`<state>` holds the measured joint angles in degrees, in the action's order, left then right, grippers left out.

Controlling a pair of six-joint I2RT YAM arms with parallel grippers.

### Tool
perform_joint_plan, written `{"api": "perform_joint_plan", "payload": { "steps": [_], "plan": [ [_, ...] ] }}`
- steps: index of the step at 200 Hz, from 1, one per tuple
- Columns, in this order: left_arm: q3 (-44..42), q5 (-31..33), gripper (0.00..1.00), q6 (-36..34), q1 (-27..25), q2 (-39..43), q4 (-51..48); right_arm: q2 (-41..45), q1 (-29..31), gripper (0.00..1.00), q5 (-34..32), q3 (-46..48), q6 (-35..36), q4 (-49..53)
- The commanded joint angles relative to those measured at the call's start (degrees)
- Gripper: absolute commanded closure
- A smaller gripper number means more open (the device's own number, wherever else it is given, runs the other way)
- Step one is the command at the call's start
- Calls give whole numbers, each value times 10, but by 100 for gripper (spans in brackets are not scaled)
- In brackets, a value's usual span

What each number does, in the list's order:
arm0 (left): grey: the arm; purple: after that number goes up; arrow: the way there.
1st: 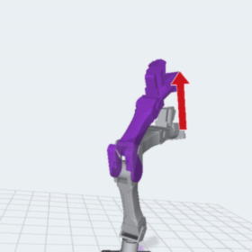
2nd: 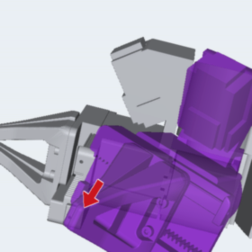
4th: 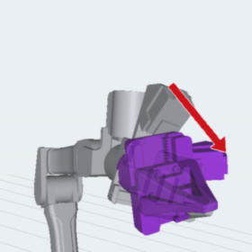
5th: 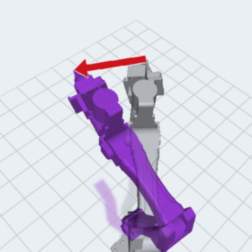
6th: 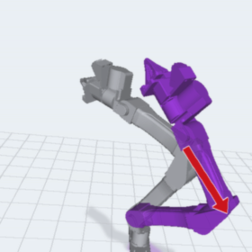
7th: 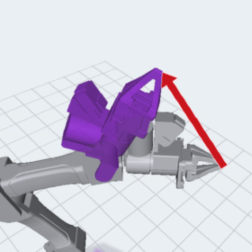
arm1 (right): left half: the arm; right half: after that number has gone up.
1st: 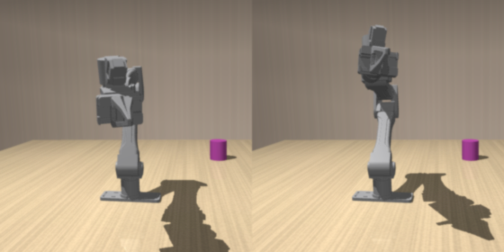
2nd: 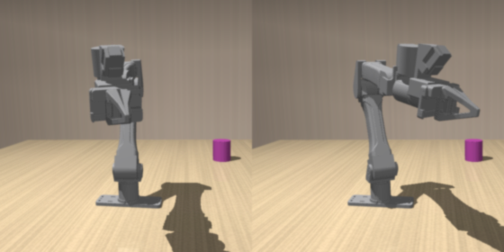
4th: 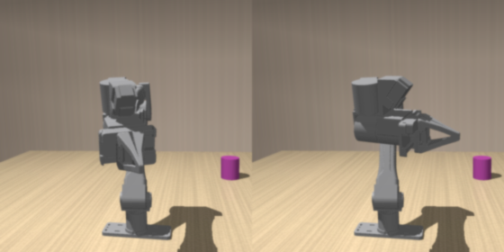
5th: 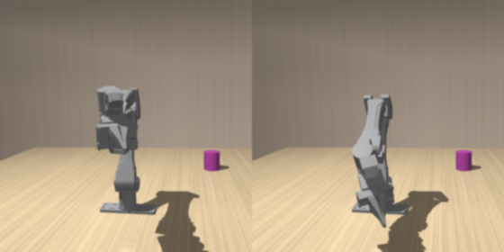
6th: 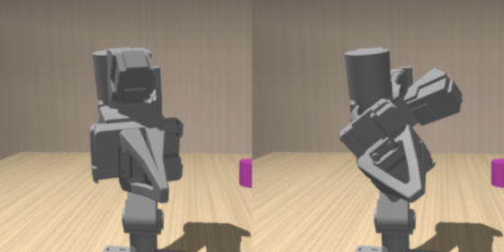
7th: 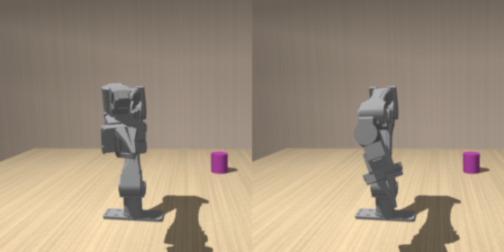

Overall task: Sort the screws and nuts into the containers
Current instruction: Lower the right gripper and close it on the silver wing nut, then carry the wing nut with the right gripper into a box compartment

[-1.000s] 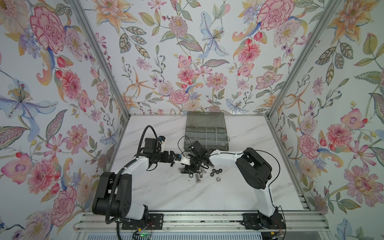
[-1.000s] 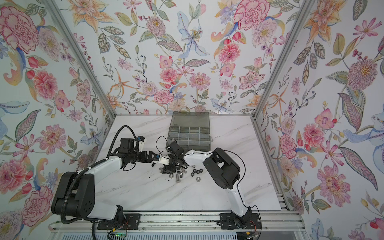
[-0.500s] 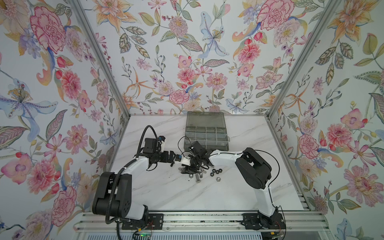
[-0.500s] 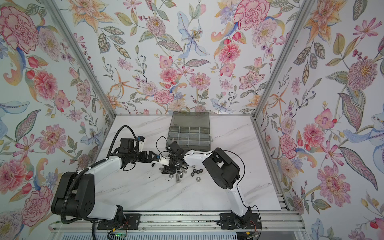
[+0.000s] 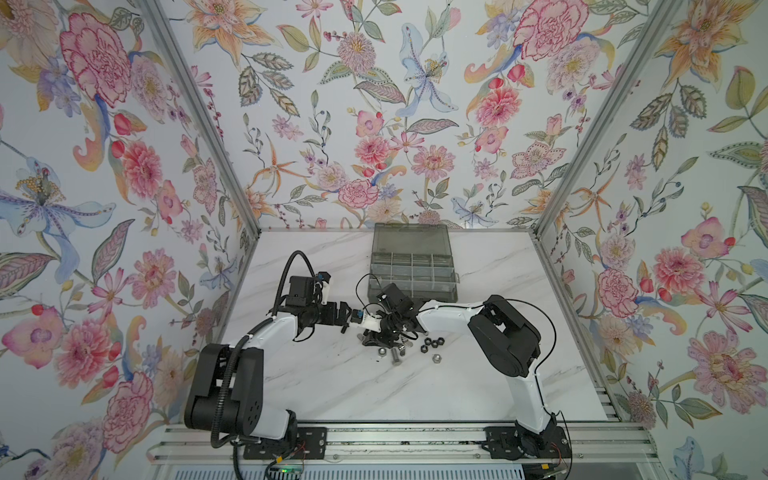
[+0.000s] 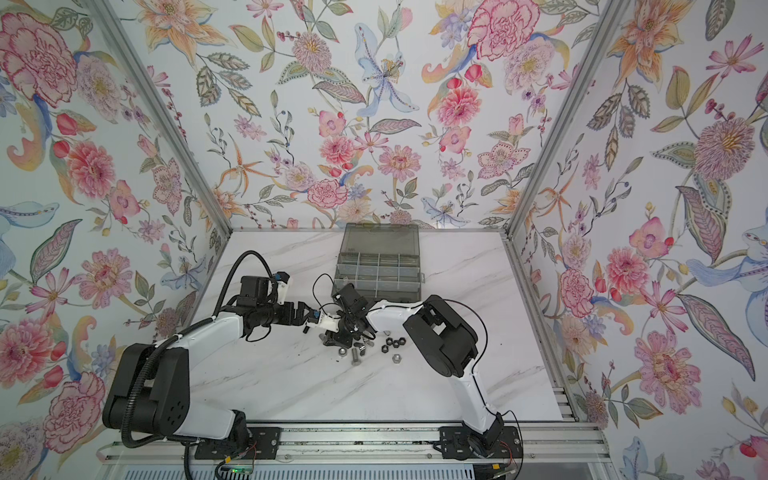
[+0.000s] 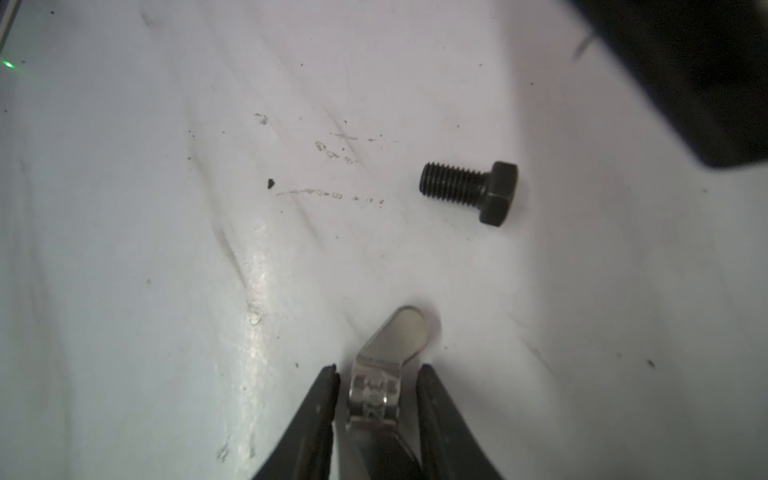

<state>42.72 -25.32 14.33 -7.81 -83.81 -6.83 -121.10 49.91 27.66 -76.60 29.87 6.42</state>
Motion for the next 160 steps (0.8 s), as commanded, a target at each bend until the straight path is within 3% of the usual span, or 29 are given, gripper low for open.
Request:
{"api": "perform_joint_plan", "payload": {
  "steps": [1, 65, 114, 160],
  "plan": [
    [-6, -11, 1, -4, 6, -2, 3, -12, 2, 73, 6, -14, -10, 16],
    [-6, -17, 1, 0, 6, -6, 6, 21, -15, 91, 25, -20, -34, 11],
    [-7, -21, 1, 2, 6, -4, 10, 73, -50, 94, 89, -9, -72, -38],
    [-9, -29, 1, 3, 6, 4, 15, 94, -96, 94, 104, -29, -94, -54]
  ]
}}
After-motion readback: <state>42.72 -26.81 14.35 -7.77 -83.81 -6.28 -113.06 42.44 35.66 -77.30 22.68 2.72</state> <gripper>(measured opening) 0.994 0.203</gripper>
